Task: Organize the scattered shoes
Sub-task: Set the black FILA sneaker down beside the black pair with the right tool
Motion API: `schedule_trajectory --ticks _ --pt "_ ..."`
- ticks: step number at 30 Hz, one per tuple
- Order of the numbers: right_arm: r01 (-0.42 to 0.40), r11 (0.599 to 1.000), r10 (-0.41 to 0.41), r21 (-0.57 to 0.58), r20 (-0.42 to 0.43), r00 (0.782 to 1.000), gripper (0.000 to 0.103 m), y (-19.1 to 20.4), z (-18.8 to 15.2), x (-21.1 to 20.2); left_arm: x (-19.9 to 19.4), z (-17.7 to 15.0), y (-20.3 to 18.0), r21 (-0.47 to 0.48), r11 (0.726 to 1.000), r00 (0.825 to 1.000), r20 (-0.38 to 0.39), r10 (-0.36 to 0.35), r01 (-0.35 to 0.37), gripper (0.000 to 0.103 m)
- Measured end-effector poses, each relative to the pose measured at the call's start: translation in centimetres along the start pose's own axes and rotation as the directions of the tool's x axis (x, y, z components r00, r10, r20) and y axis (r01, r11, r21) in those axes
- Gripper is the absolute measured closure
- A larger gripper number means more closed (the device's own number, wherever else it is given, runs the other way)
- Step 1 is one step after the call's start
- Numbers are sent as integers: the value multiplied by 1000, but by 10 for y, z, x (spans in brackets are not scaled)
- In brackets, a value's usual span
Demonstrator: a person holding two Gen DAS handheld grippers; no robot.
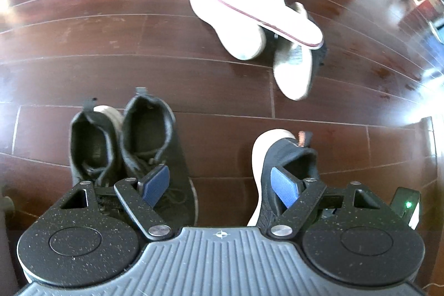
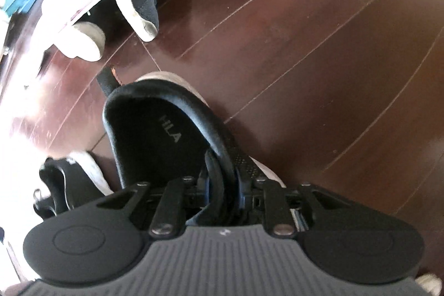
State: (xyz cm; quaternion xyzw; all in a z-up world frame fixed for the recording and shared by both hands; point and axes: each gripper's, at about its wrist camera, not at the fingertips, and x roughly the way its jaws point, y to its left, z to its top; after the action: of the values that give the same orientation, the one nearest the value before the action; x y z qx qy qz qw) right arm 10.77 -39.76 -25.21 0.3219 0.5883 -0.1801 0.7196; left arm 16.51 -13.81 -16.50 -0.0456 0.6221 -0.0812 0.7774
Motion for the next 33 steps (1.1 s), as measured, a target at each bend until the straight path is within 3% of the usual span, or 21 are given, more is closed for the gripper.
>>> schedule_trajectory --ticks 6,11,21,33 --pt "-17 999 17 42 4 1000 82 19 11 30 4 -3 1 22 1000 1000 -21 12 -11 18" --pt "-37 992 33 119 31 999 82 16 21 30 3 0 5 -5 1000 1000 -17 0 0 18" --pt "-16 1000 16 -3 39 999 82 31 37 35 3 -1 2 -1 1000 1000 -24 -13 13 18" --pt "-6 1000 6 17 29 1000 81 31 38 43 5 0 5 -18 1000 999 -29 -17 17 18"
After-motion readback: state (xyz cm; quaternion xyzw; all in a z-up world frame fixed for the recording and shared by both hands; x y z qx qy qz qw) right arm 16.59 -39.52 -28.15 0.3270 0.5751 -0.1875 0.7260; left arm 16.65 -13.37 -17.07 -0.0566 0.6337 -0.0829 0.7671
